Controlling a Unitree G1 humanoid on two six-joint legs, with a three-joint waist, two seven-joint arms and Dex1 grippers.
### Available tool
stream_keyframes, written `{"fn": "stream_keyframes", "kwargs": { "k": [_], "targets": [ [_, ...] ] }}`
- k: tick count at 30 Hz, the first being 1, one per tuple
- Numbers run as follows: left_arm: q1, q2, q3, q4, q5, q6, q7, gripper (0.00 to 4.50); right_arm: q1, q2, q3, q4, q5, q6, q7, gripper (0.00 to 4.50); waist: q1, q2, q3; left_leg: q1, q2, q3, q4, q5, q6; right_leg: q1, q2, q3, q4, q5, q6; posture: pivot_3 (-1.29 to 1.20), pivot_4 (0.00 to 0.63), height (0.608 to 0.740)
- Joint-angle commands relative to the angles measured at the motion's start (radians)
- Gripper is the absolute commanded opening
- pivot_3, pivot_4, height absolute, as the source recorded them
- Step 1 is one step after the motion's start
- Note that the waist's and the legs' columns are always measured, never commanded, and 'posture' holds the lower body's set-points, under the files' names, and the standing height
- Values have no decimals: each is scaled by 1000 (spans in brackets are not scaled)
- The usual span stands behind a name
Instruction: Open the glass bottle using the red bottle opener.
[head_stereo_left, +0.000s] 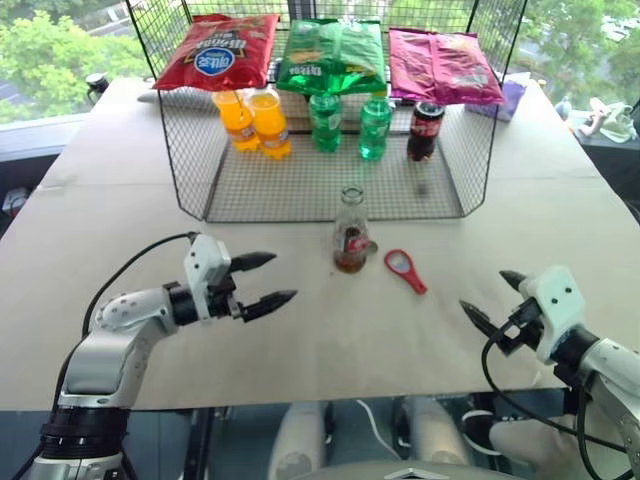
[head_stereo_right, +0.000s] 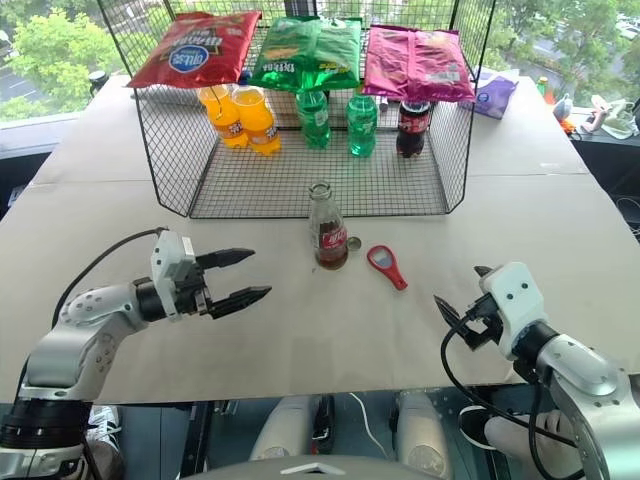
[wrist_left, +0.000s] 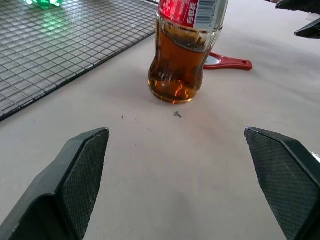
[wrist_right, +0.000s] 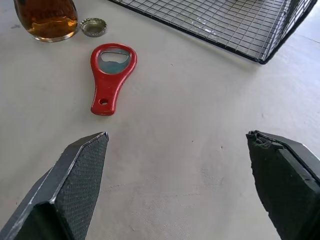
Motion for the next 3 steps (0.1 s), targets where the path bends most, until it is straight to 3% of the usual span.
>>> {"fn": "stream_keyframes", "kwargs": {
  "k": [1,3],
  "targets": [
    [2,20,30,-64,-31,12,-7,4488,-2,-3,-27,-3,12,-31,7,4500,0,0,0,0,0,0,0,0,0,0,0,0,0,0,0,0,150,740],
    [4,20,32,-73,-37,20,-5,4488,-2,-2,-24,0,11,-36,6,4500,0,0,0,0,0,0,0,0,0,0,0,0,0,0,0,0,150,740]
  ]
}}
